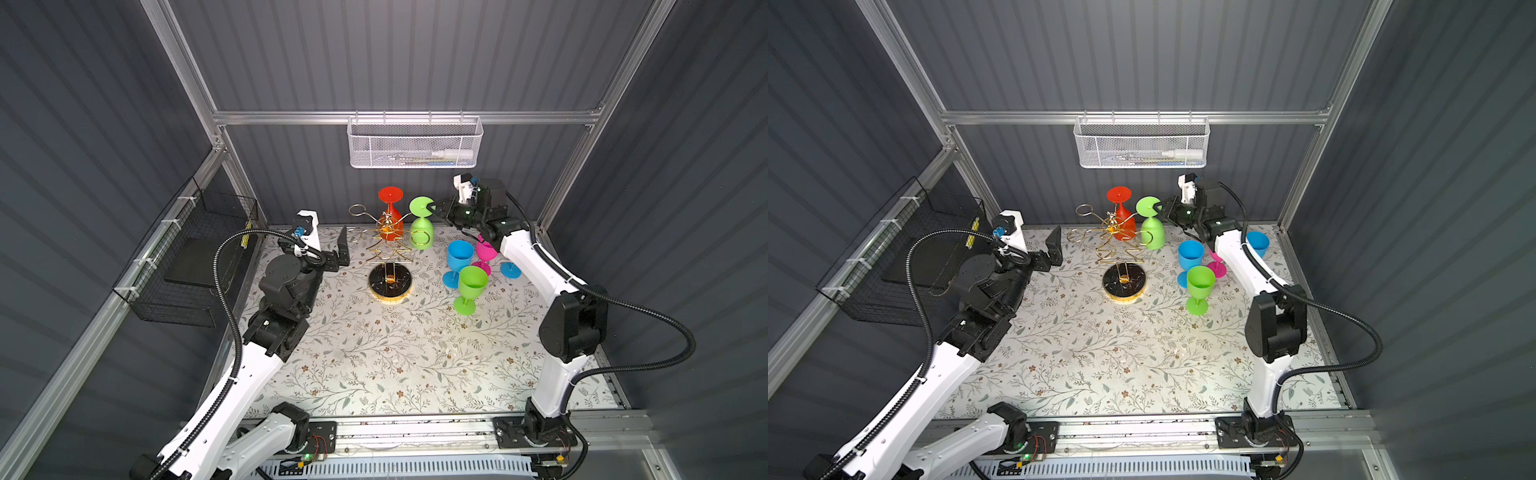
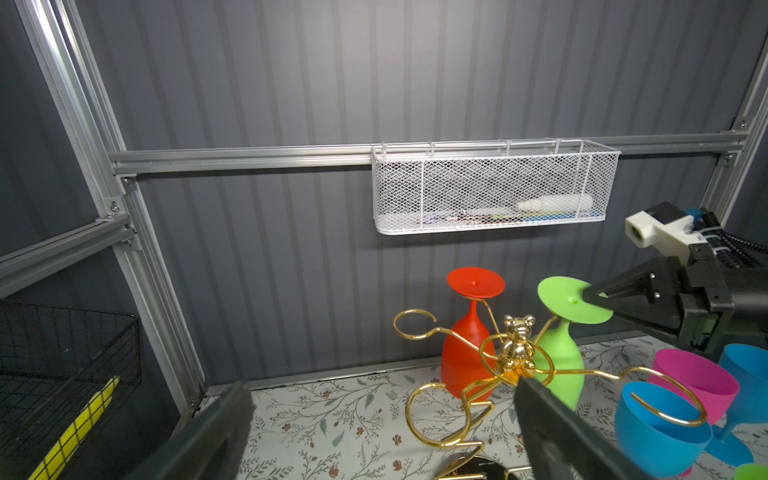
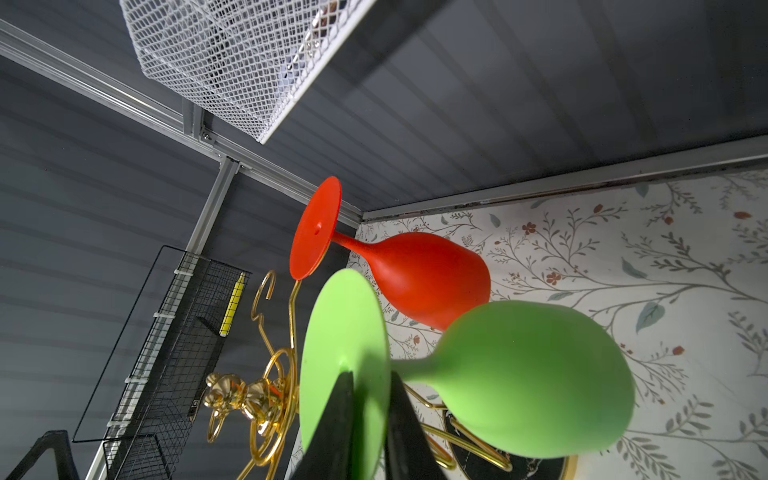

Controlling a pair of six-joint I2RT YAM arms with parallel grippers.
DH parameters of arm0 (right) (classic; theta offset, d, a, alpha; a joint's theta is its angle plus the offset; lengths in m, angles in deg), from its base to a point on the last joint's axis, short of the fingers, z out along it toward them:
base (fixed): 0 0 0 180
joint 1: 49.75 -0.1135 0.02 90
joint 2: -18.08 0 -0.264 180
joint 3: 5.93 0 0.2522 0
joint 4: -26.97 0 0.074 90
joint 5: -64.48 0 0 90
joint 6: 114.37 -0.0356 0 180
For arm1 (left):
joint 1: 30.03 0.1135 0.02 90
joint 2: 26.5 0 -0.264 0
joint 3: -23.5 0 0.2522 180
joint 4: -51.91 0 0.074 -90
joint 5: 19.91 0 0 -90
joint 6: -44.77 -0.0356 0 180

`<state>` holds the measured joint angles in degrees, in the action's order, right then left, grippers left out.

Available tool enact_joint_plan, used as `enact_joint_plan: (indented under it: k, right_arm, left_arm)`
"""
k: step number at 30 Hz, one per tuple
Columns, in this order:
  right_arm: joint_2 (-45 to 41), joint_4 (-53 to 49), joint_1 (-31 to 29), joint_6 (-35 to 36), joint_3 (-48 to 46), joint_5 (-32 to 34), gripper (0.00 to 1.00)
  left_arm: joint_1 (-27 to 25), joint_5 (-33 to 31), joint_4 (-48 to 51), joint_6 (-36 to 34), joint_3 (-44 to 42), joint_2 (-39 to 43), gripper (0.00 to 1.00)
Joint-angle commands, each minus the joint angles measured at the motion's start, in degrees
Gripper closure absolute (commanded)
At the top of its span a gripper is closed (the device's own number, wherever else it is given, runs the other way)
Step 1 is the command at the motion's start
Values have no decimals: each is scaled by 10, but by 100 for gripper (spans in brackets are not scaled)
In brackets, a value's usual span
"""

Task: Take the wine glass off the wine glass rack
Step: 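Move the right gripper to the rack and grasp the green glass foot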

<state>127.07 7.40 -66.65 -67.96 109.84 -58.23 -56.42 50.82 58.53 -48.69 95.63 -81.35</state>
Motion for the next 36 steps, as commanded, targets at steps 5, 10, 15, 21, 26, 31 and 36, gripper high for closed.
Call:
enact_joint_plan:
  k: [5,10,15,21,26,31,36]
  right_arm:
    - [-7,22,2,-18,2,-28,91]
    - [-13,50,4,-44,-9,-47,100]
    - [-13,80,4,-69,-18,-63,100]
    - [-6,121,4,-106,-22,-82,100]
    - [-5,130,3,-116,-25,-88,100]
    - [-7,131,1,-115,-31,-90,100]
    - [-3,132,-4,-116,-30,-94,100]
  left_arm:
    - [5,10,6,-4,-7,13,0]
    - [4,11,7,-3,-8,14,0]
    - [5,12,8,-1,-8,16,0]
    - [4,13,9,1,-9,19,0]
    - [5,13,11,1,-8,20,0]
    - [4,15,10,2,-9,19,0]
    - [4,15,10,3,-8,19,0]
